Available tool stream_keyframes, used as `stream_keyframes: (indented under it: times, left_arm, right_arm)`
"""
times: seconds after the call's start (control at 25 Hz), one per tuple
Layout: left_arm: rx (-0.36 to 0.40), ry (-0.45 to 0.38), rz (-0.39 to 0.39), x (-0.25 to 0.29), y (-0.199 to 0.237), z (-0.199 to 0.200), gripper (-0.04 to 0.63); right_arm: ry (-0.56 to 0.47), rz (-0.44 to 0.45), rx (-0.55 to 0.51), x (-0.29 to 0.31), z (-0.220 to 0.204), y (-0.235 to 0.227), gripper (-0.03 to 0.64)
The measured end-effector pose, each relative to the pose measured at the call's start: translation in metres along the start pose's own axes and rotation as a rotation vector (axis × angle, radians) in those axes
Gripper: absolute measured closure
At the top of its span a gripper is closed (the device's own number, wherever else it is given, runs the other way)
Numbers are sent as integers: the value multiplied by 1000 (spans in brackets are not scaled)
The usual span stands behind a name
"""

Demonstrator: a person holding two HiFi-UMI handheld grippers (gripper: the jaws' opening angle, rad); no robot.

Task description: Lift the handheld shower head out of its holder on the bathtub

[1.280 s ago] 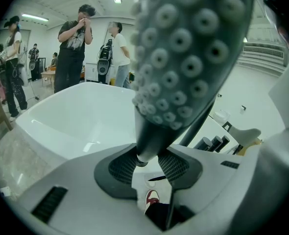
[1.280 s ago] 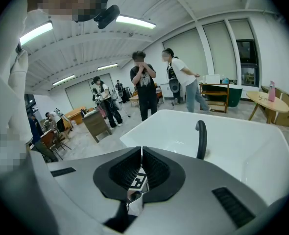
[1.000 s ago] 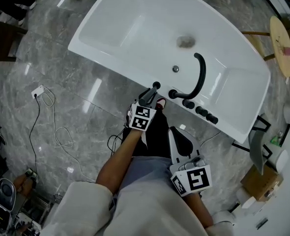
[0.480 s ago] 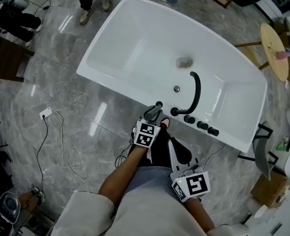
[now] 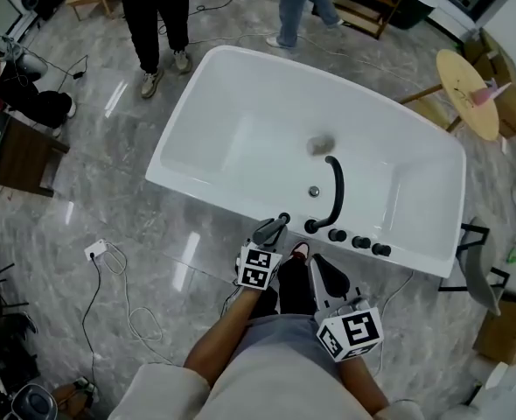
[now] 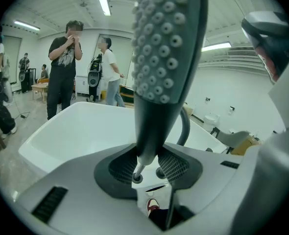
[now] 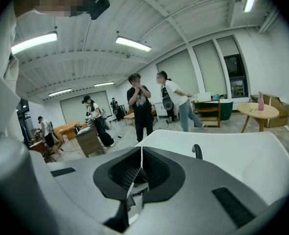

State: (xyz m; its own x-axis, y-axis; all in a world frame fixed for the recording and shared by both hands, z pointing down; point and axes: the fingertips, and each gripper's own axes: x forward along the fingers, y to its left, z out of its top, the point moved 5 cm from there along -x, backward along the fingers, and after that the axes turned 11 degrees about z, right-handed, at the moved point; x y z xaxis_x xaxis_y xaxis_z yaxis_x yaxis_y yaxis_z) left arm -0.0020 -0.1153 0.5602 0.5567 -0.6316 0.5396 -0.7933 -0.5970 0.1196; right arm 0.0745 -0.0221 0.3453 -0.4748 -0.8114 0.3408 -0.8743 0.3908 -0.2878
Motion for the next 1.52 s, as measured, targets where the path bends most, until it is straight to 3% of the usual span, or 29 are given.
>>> stream_keyframes:
  times: [0.16,0.88,1.2,1.52]
  left_arm:
    - [45,-27,-14,-10,-7,9,457]
    - [-15,-102,-29,-73,-14,52,457]
    - [-35,-165,-38,-110,8,88,457]
    - [-62,-191,-80,-127,-21,100,456]
  right_arm:
    - [-17,-19,-1,-12,1,-1,595]
    - [-120,-75,-38,-53,15,12,595]
    - [-95,-6,-192,-50,57,20,597]
    - [-90,51,-192,-78,63,12,597]
